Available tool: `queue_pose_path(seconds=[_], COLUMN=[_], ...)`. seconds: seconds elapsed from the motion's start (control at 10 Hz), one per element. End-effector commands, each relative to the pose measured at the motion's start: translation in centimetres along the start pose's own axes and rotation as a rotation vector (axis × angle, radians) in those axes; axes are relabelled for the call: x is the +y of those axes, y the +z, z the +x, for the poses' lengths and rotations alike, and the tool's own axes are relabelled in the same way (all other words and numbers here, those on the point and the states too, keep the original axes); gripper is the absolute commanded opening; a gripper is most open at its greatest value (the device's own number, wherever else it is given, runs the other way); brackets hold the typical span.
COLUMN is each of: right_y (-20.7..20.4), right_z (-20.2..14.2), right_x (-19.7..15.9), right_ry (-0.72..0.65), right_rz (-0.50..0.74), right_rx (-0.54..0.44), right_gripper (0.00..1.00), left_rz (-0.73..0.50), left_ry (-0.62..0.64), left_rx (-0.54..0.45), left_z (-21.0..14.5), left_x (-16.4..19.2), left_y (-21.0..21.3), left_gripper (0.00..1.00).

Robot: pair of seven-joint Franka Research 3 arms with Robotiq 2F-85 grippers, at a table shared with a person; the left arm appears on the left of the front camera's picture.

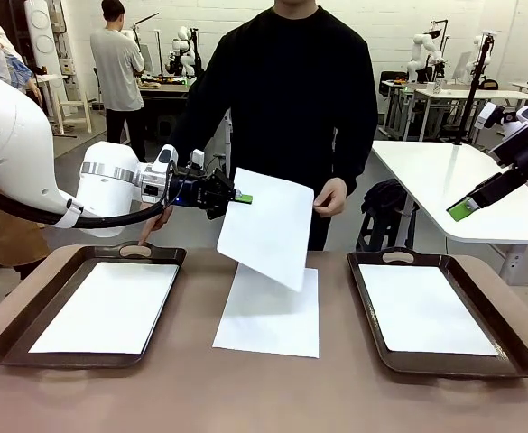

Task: Sort the A4 documents.
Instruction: Receive the A4 Paper.

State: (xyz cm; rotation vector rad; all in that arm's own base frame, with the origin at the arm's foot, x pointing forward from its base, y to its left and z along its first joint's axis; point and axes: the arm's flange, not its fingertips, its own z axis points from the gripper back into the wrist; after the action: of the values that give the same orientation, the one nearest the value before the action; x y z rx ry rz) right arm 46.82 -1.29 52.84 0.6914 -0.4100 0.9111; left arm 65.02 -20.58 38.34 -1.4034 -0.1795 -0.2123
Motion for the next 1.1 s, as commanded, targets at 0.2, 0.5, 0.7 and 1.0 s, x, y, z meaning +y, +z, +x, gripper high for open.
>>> queue_pose_path(seconds=[0.2, 0.5, 0.7, 1.0], right_y=[-0.03, -0.03, -0.03, -0.03], right_z=[0.03, 0.03, 0.03, 0.03], right_x=[-0.07, -0.07, -0.07, -0.07], right_ry=[0.000, 0.000, 0.000, 0.000], right_rz=[-0.004, -0.004, -0.004, -0.004], right_rx=[-0.001, -0.001, -0.001, -0.001], right_gripper=[1.00, 1.00, 1.00, 1.00], left_rz=[-0.001, -0.001, -0.001, -0.001], left_ry=[0.000, 0.000, 0.000, 0.000], left_rx=[-0.001, -0.001, -0.001, -0.001], left_z=[0.01, 0.01, 0.01, 0.01], left_x=[0.00, 0.00, 0.00, 0.00], left_y=[-0.04, -0.04, -0.04, -0.04], left_gripper=[0.00, 0.00, 0.00, 0.00])
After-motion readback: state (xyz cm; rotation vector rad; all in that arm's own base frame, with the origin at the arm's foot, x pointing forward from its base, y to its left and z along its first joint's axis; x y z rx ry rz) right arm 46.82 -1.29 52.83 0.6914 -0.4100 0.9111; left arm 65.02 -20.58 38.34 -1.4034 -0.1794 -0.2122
